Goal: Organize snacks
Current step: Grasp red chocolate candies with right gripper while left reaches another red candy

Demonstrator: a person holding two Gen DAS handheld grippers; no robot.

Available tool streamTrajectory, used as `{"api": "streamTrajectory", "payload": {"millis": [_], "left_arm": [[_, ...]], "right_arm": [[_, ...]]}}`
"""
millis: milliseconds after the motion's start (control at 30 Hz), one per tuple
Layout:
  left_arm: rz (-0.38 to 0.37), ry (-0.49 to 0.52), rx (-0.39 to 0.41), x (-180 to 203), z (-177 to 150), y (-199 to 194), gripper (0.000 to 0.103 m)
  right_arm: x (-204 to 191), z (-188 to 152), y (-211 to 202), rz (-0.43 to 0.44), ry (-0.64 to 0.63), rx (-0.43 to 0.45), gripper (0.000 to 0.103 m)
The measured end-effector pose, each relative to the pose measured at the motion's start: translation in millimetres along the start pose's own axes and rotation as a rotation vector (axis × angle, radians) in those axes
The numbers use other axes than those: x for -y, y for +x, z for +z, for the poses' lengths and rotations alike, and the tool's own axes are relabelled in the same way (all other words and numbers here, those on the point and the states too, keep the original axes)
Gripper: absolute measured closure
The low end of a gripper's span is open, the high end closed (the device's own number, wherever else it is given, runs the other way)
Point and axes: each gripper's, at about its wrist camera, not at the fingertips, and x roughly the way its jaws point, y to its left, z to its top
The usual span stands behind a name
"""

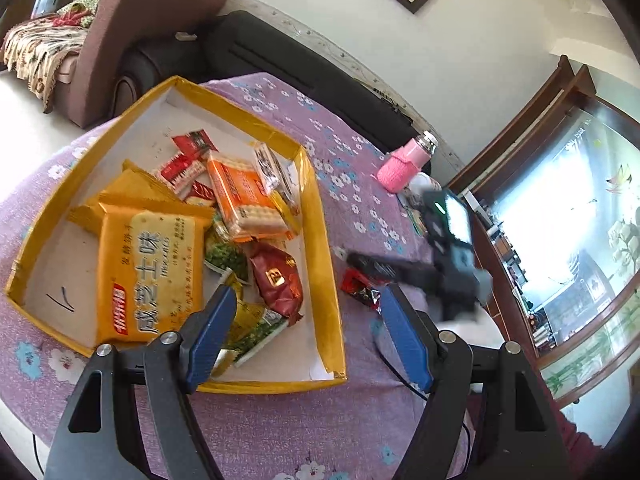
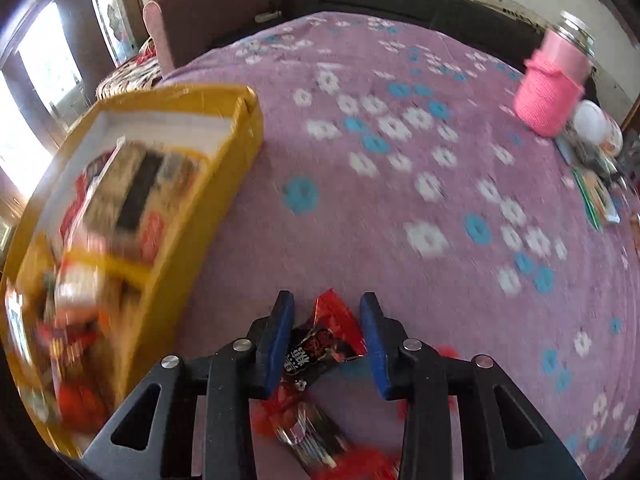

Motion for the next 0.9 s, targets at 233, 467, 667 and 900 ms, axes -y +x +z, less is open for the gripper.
{"api": "streamTrajectory", "payload": {"millis": [233,467,667,900], "left_arm": [[-0.023,0.063,-0.044,25.0,-10.7,9.9,0.029],[-0.024,0.169,-0.102,64.6,-30.1,21.7,0.029],[0.014,0.243,-0.159,93.6,-48.5,34.5,0.029],[0.153,0.356,-0.162,116.7,-61.1,46.9,0.029]], "right_arm": [[91.3,-76.6,-54.3,0.119,0.204,0.025,0.064],[140.7,-118.3,-90.1,0.119,0.312,0.149,0.047],[105.2,-128.1,-76.9,0.148,0.203,0.162,0.047],[92.0,-106.1,-62.6,0.180,0.179,0.177,0.047]]}}
